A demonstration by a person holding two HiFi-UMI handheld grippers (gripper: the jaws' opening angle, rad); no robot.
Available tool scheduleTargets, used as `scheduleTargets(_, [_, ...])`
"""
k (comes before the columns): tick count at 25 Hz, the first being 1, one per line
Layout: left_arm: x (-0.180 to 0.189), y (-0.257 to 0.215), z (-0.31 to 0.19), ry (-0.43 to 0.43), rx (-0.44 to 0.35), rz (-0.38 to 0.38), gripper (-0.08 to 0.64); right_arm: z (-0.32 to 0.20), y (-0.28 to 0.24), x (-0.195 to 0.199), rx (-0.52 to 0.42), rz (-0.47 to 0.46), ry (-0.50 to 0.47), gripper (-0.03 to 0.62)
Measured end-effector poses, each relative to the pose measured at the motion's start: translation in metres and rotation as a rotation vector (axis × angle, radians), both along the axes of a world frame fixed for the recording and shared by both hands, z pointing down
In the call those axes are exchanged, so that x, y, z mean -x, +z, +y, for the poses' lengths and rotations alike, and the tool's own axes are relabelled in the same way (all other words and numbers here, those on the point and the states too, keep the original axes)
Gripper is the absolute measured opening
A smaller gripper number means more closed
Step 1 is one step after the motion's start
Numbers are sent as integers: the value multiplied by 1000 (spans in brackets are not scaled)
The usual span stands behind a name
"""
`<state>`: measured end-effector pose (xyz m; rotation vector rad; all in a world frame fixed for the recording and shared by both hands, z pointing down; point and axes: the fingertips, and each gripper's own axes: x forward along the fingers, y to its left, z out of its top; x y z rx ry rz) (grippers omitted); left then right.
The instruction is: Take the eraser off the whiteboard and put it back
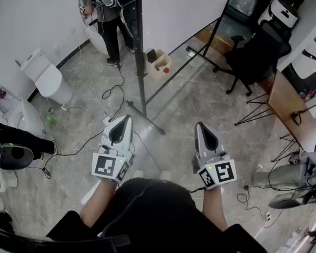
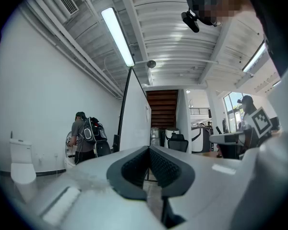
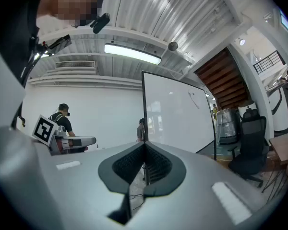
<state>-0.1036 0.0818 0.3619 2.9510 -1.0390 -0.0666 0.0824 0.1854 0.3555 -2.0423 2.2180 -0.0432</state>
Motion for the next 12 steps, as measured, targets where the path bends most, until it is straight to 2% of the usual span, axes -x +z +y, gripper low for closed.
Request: scheduleTargets(12, [-16, 3, -10, -11, 6, -2, 5, -13, 6, -18, 11, -21, -19, 9])
